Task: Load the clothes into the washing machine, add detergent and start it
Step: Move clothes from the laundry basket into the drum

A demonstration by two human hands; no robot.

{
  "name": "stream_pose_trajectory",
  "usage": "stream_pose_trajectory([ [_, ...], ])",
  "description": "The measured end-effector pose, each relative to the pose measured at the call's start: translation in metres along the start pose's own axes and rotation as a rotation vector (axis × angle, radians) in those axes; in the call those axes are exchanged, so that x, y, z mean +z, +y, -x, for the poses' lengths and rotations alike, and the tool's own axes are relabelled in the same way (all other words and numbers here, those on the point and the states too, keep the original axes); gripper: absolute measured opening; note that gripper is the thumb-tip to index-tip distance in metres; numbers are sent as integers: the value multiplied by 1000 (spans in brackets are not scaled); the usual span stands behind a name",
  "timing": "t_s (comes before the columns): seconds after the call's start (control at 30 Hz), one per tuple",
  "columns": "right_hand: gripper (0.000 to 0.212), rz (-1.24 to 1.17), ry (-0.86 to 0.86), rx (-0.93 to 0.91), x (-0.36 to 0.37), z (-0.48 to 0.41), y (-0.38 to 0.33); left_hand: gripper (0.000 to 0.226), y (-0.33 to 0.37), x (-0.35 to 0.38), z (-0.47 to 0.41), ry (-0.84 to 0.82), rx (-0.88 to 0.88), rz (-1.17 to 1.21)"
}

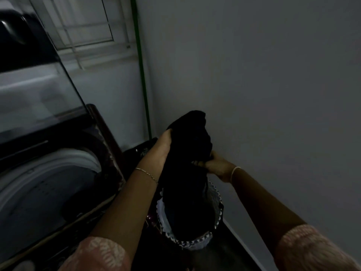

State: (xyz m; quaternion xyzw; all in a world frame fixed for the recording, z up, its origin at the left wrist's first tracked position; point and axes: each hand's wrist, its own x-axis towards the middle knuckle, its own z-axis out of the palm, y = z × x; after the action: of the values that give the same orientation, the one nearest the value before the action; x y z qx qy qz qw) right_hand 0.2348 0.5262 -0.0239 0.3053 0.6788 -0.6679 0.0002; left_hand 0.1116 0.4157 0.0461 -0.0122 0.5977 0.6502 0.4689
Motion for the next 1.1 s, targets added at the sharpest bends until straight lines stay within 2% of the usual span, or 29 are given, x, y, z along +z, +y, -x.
stream_pose_trajectory([
  [0.17,39,77,89,-45,-6,-12,-39,43,25,-23,1,27,18,-23],
  [0.27,18,133,131,-79,-12,-13,-67,32,24,-39,1,28,-5,-59],
  [0.43,19,191,240,-165,-20,-15,-105,28,26,-54,-5,138,175,-44],
  [0.47,21,197,266,-177,-21,-16,-110,36,28,-56,-9,120,219,-44],
  [0.5,22,201,288,-188,-21,-17,-116,55,29,-57,-9,78,258,-75],
  [0.57,20,193,312,-197,-20,-21,-125,112,28,-55,-11,-24,309,-216],
  [0.6,18,194,313,-208,-18,-21,-130,130,25,-53,-13,-70,331,-320],
  [0.63,15,204,314,-228,-14,-22,-134,136,22,-49,-14,-135,361,-423],
  [0.73,17,231,344,-279,-1,-22,-148,136,15,-33,-19,-268,411,-700],
  [0.87,32,216,447,-312,6,-20,-167,141,13,-21,-24,-254,373,-905],
  [0.9,34,200,478,-316,5,-20,-170,132,14,-20,-21,-249,390,-880],
  [0.97,38,170,521,-312,2,-14,-178,102,23,-19,-15,-232,421,-643],
  [1.03,45,158,502,-302,-2,-6,-187,97,32,-20,-12,-188,425,-355],
  [1.1,55,108,421,-272,-7,-1,-195,89,38,-20,-15,-101,483,-230],
])
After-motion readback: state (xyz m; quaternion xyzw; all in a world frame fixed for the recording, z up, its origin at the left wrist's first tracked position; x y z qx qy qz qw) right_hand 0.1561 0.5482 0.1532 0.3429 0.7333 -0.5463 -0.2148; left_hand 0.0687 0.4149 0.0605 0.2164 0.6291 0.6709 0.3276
